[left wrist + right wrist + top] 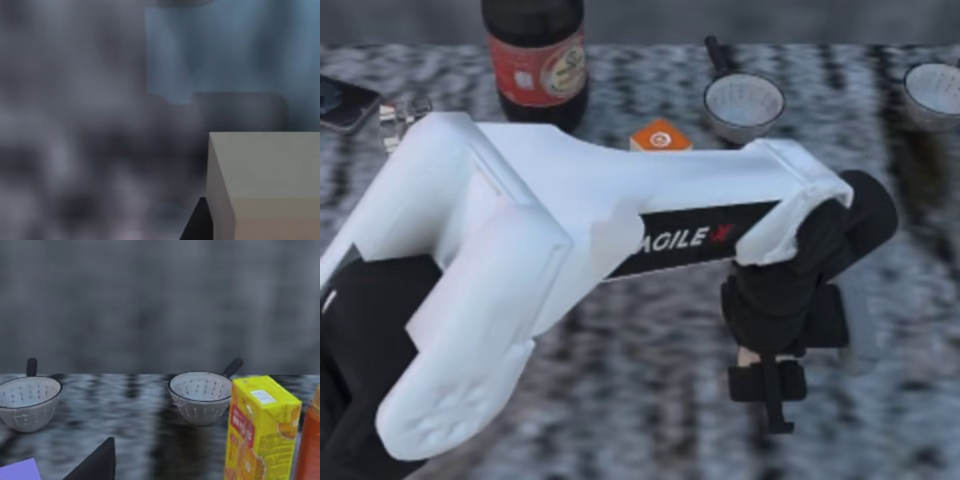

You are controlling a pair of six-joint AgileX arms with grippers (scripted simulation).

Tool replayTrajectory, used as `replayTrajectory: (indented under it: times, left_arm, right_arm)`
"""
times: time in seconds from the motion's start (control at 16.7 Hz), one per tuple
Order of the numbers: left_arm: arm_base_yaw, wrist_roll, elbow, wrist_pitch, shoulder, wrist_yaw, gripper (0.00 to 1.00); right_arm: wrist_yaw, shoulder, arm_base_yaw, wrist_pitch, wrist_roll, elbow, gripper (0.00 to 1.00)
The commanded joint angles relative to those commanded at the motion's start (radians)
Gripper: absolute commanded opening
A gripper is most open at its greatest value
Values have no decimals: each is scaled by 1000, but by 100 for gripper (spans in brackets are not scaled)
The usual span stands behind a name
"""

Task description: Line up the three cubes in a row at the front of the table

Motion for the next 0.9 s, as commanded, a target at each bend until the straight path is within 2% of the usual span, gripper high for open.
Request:
replayTrajectory:
  times: [0.42, 0.9]
  left_arm:
    - [0, 0, 0, 0, 0, 0, 98]
    - [0, 0, 0, 0, 0, 0, 100]
  right_arm:
    - [0, 0, 0, 0, 0, 0, 100]
    - [0, 0, 0, 0, 0, 0, 100]
